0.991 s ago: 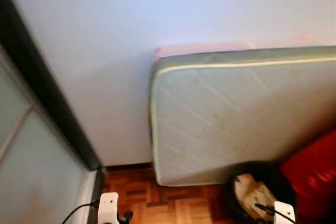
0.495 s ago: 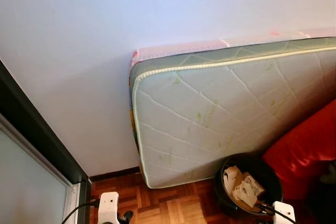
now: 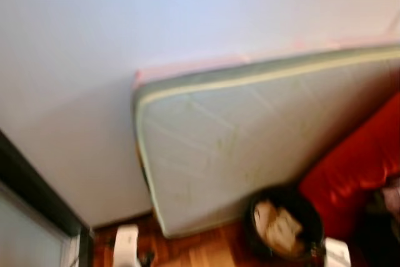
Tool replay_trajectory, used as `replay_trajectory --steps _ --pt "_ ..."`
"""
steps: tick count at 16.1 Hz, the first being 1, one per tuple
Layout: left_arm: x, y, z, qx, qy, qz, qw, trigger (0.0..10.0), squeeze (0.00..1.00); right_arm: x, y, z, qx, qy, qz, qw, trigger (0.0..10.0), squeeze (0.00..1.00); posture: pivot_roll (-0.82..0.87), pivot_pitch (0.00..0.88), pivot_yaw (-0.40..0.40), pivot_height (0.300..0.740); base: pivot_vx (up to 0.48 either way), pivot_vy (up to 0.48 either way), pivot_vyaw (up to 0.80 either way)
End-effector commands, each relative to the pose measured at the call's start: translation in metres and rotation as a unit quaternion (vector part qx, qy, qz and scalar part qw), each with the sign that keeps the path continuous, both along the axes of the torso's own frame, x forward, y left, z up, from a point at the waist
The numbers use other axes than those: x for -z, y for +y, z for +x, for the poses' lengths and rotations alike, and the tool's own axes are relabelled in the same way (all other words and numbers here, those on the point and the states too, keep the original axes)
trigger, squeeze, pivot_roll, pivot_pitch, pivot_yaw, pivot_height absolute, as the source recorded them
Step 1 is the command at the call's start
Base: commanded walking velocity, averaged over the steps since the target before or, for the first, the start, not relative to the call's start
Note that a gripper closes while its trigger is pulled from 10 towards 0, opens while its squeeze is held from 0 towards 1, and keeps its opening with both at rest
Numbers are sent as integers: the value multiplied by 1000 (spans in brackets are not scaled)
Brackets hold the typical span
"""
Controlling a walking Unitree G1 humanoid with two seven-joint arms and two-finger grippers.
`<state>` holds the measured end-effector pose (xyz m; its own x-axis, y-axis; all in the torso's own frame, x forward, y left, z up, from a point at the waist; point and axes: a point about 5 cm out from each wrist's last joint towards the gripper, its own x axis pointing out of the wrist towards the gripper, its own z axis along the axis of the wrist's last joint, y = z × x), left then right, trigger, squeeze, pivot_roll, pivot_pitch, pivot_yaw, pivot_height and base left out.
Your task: Clean up the room
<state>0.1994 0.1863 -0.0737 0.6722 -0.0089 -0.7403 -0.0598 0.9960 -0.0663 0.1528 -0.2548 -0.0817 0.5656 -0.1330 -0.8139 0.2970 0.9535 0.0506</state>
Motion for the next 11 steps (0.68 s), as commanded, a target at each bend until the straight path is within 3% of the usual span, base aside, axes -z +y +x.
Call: replay_trajectory --steps 1,3,9,11 --pt "17 54 -60 -5 105 53 993 10000 0 23 39 -37 -12 60 64 996 10000 0 94 0 -22 740 0 -292 0" --pt "17 55 -58 -11 103 51 993 10000 0 22 40 -35 -11 61 66 996 10000 0 100 0 -28 740 0 -292 0" --pt "15 56 -55 -12 100 50 994 10000 0 22 42 -32 -4 58 70 996 10000 0 98 0 -22 740 0 -294 -686" --pt "15 56 -54 -11 99 50 994 10000 0 21 42 -30 -1 48 68 997 10000 0 101 0 -25 740 0 -294 0"
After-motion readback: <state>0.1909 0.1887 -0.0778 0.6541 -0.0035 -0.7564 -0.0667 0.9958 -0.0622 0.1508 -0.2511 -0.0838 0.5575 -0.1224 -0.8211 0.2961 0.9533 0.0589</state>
